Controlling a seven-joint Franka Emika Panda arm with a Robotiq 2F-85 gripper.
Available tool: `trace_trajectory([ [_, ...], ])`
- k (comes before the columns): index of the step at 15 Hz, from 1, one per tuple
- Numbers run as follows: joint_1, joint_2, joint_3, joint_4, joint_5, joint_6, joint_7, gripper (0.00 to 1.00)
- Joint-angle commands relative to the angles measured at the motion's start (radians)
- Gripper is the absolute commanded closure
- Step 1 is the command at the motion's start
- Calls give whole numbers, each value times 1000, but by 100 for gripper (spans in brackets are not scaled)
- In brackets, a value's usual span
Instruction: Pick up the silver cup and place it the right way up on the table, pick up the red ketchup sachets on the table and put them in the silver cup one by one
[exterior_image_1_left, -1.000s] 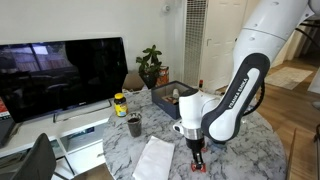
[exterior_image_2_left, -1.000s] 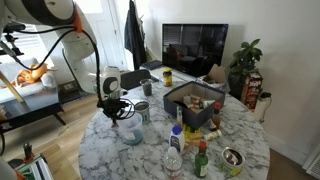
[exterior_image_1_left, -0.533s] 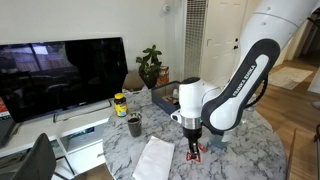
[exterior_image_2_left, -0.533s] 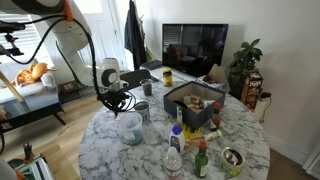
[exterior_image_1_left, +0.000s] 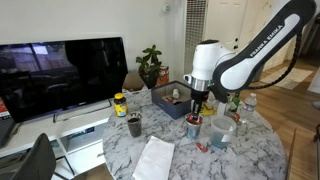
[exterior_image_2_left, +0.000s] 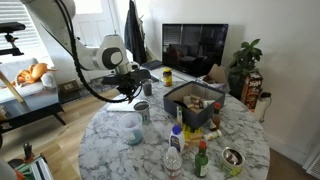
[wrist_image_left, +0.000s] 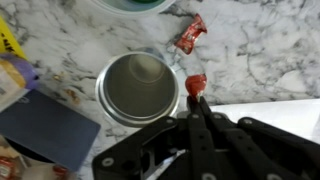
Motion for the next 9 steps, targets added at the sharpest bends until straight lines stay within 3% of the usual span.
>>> trace_trajectory([
  [1,-16,-68,-47,-66,-69,23,151,100],
  [8,-21,-39,-68,-51,-126,56,284,100],
  [9,-19,-32,-69,-48,-136,65,302,73],
])
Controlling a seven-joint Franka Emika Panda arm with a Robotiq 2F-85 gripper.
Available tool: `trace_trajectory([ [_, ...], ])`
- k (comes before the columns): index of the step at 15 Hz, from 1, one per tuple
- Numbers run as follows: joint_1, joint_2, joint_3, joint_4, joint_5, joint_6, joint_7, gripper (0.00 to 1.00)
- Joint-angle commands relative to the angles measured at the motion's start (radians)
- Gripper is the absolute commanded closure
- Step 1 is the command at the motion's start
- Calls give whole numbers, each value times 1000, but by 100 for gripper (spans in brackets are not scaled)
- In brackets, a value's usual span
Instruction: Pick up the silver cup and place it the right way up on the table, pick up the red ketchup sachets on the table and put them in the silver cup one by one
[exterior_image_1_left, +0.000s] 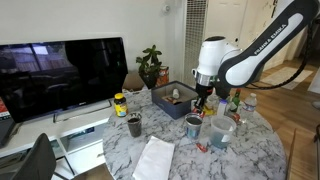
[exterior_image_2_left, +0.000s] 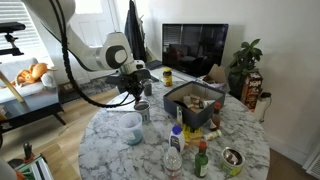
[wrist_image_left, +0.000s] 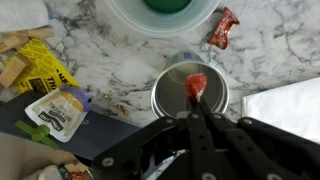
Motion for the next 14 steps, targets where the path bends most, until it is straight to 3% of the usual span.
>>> trace_trajectory([
  [1,7,12,-10,-12,-63,48,92,73],
  [7,23,18,-11,-16,-99,92,157,29],
  [11,29,28,3,-19,-87,89,133,1],
  [14,25,26,71,-46,22,30,13,0],
])
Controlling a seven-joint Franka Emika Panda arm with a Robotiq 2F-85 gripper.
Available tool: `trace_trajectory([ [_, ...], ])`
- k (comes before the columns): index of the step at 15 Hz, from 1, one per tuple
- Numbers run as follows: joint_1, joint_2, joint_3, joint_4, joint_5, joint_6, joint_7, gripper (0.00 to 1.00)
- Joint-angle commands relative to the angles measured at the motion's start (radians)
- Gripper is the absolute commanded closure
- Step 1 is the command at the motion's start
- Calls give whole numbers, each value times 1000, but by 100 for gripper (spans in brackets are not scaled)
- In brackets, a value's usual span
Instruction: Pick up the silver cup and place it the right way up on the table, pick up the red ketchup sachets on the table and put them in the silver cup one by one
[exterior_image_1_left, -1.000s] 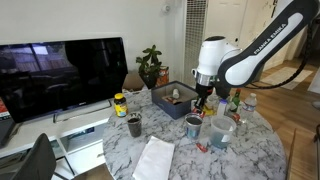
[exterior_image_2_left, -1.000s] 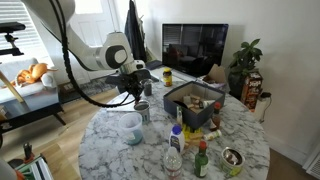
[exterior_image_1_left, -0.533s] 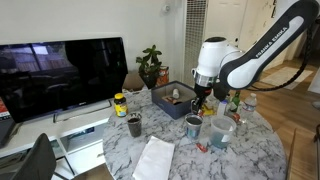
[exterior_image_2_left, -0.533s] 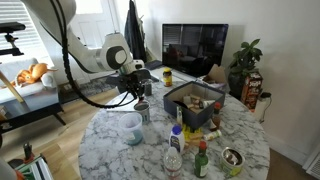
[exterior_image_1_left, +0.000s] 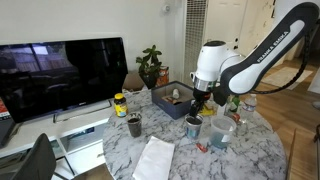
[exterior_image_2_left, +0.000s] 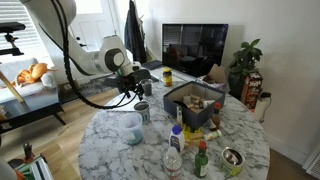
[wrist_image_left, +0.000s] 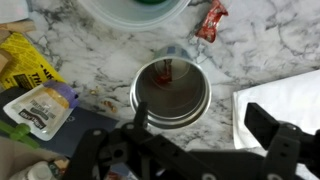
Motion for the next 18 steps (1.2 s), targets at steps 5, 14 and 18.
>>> trace_trajectory([
  [5,56,31,116,-58,117,-111,-89,1],
  [14,128,221,14,-9,3,18,33,0],
  [18,143,308,-22,37,16,53,28,7],
])
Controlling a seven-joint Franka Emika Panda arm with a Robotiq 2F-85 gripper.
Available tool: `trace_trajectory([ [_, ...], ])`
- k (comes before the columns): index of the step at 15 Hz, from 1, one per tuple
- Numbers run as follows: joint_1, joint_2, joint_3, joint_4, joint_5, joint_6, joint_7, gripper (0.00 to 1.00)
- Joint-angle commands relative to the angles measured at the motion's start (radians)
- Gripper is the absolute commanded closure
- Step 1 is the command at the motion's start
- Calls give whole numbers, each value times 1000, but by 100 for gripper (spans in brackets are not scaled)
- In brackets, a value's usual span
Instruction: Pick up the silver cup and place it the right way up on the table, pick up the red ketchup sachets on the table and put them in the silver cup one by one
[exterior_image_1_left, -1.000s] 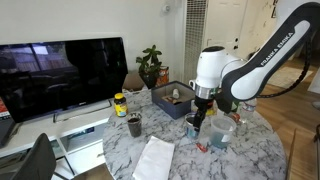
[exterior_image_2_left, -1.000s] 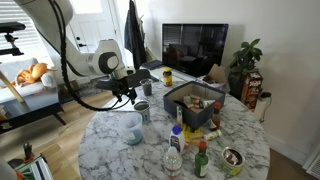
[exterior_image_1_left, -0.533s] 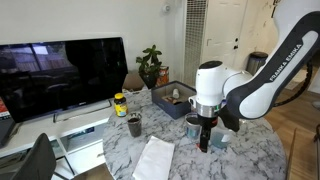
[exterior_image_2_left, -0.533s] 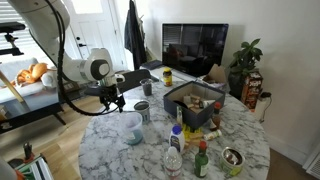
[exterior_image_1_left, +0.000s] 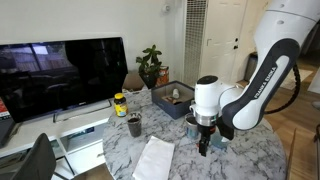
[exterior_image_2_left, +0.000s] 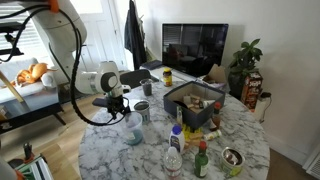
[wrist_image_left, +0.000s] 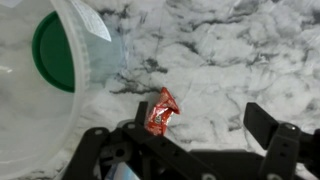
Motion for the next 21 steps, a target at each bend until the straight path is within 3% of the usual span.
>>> trace_trajectory([
  [1,39,95,-43,55,-6,43,25,8],
  [7,71,168,-76,113,3,51,23,54],
  [10,83,185,-91,130,3,52,28,63],
  [12,88,190,-97,136,3,53,30,51],
  [13,90,191,-99,139,3,53,30,51],
  [14,93,192,-101,141,2,54,31,75],
  [16,96,188,-102,141,4,50,31,81],
  [19,97,159,-105,128,3,39,30,100],
  [21,103,136,-110,120,0,24,34,100],
])
